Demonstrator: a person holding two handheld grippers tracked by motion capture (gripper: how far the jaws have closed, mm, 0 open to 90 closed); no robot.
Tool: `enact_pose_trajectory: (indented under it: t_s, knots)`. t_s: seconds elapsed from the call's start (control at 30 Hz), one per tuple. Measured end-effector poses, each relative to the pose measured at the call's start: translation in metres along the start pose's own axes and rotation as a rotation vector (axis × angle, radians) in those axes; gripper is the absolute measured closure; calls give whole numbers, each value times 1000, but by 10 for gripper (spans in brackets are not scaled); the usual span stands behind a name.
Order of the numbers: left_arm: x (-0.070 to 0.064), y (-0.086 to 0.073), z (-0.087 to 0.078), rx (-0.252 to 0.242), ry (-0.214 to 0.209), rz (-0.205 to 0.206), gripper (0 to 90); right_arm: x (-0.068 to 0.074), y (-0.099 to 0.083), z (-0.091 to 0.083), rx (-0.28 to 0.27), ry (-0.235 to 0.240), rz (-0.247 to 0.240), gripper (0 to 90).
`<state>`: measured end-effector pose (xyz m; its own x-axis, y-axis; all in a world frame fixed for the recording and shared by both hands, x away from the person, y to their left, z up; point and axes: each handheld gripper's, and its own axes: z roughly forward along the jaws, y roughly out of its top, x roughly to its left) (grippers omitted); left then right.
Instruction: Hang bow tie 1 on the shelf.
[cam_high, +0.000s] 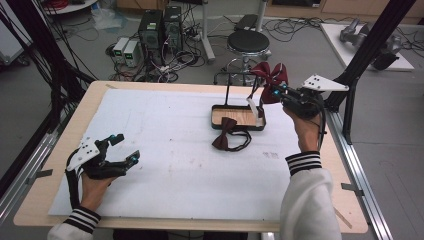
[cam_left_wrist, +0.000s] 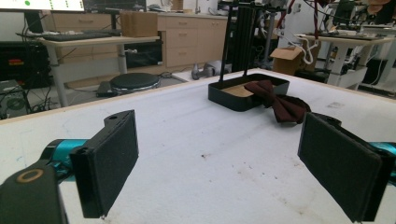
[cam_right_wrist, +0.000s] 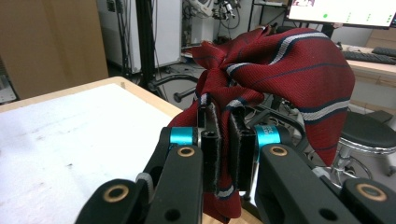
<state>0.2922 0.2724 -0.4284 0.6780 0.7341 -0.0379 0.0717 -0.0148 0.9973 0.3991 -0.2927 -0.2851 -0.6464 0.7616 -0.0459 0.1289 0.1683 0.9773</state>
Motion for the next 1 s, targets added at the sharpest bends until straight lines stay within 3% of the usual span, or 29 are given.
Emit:
enact_pose_trajectory:
  t_s: [0.67, 1.0]
  knots:
    - [-3, -18, -4, -9, 3, -11, 128, -34, -11, 7, 33, -88, 36, 851]
    - [-6, -25, -6, -32, 28, -14, 129, -46, -21, 10, 59, -119, 70, 851]
